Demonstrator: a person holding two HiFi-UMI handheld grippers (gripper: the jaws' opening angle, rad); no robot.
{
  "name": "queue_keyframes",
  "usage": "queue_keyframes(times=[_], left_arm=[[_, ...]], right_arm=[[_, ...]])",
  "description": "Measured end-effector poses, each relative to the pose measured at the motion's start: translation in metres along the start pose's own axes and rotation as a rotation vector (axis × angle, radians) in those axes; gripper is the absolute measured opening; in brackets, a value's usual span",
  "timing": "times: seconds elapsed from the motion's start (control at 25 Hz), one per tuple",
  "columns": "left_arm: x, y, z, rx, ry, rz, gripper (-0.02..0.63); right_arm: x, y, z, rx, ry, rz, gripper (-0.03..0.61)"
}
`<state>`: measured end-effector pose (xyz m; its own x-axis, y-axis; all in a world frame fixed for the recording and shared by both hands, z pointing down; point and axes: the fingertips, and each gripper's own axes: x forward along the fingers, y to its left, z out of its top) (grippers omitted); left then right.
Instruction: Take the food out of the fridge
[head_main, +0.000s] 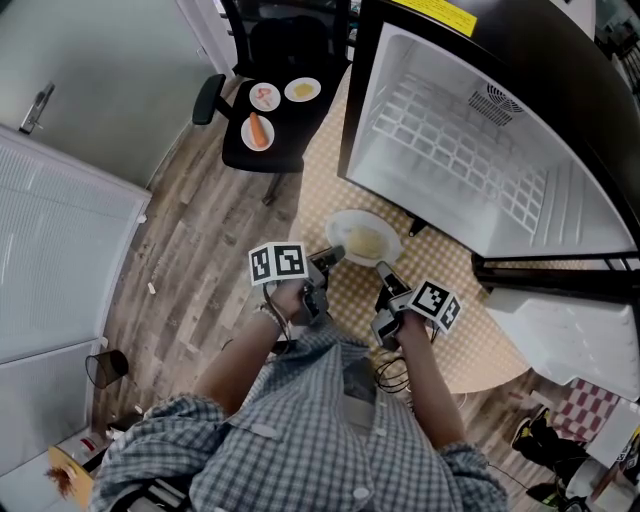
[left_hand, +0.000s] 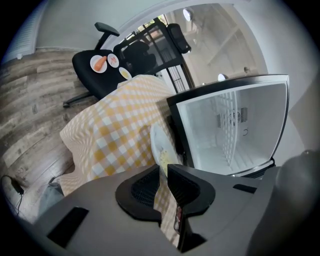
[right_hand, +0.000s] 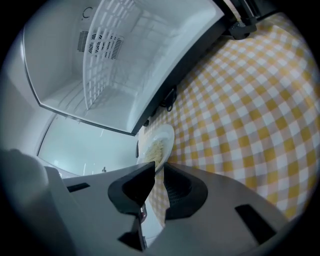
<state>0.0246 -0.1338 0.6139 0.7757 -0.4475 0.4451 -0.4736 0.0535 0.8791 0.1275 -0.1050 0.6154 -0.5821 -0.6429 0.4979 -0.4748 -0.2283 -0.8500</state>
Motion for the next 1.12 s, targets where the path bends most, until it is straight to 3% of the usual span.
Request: queue_keyframes(times=[0.48,0.8,1.12], left_arm=[[0.009,0.021,-0.007,0.118,0.076,0.125,0.067],[0.000,0.018,-0.009,0.213,0.126,0.153,0.123],[-0.028,-0.002,0.010,0.338,0.075,0.114,0.084]], right_arm=[[0.008,-0.019,-0.008,0.025,0.017,-0.081,0.040],[0.005,-0.017,-0.005,-0.031,0.013,-0.098,0.040],[-0.016,-0.015,0.011,-0.121,-0.053,-0.130,0.038]])
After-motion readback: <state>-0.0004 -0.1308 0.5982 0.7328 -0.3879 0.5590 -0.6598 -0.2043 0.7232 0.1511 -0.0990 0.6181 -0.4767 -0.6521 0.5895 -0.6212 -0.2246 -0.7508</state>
